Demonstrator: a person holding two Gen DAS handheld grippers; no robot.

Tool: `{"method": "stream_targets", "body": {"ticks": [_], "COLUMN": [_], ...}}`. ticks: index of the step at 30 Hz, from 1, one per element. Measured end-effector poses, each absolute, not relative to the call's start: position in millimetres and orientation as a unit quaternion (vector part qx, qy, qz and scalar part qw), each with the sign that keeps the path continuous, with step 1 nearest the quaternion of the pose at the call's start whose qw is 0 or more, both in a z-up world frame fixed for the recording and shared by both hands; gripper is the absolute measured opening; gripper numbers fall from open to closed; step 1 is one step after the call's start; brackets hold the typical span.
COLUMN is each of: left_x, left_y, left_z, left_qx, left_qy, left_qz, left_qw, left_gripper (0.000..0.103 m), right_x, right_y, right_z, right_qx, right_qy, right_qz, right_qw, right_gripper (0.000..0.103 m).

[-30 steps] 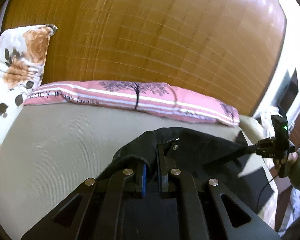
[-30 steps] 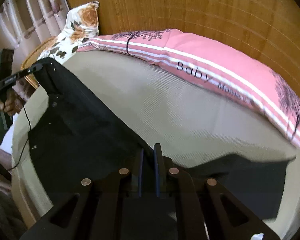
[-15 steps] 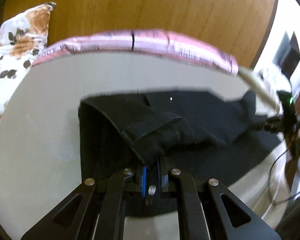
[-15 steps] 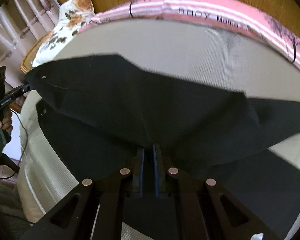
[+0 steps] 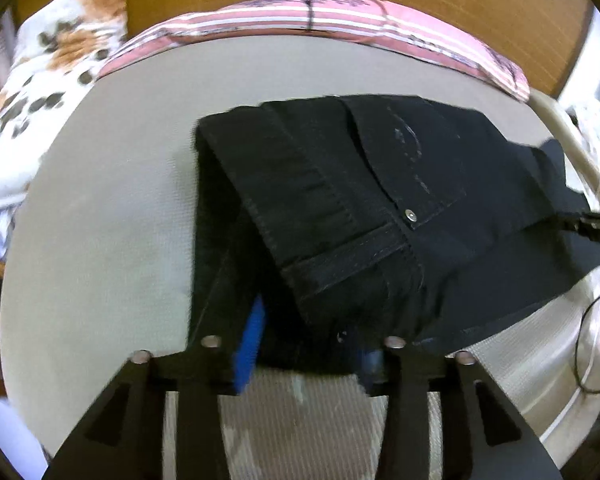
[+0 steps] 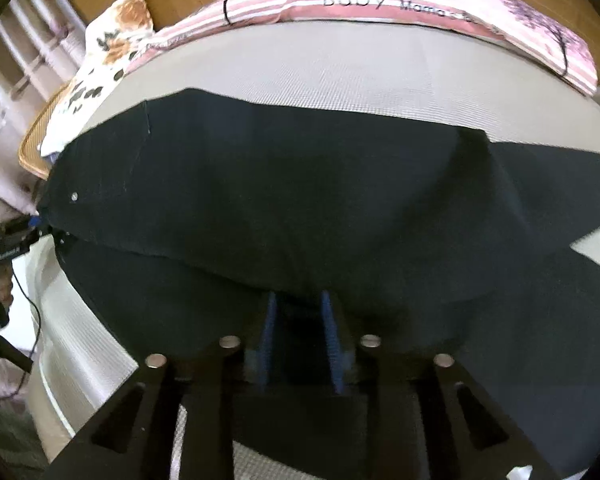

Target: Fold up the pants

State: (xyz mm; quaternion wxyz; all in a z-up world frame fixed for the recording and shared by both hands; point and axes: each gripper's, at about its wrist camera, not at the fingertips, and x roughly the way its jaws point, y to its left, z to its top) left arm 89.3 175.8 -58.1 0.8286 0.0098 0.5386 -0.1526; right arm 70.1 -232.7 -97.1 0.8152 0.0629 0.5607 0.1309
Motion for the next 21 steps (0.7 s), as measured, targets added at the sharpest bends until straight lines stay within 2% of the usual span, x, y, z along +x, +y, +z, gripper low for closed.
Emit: {"method": "stream_targets", "body": {"ticks": [2,8,21], "left_x": [83,65,85], "left_y": [185,197,193], "left_z": [-53,-57,-96], "left_qx": [-0.037,-0.212,-0.391], "left_qy": [0.55,0.574,0.536], "left_qz": [-0.148,-0.156,-0.089], "left_qw": [0.821,0.775,0.743], "left_gripper": [0.048,0.048,0.048], "right_x": [63,50,34], "right_y": [-239,-255,-287], "right_z": [-90,-91,-121], "right_qx": [0.089,0.169,0.303], "right_qy": [0.55,0.542,0.522], "right_qz": [0.127,0.124,0.094], "right_qw": [0.821,0.814,0.792], "right_gripper": [0.035,0.036,0.036]}}
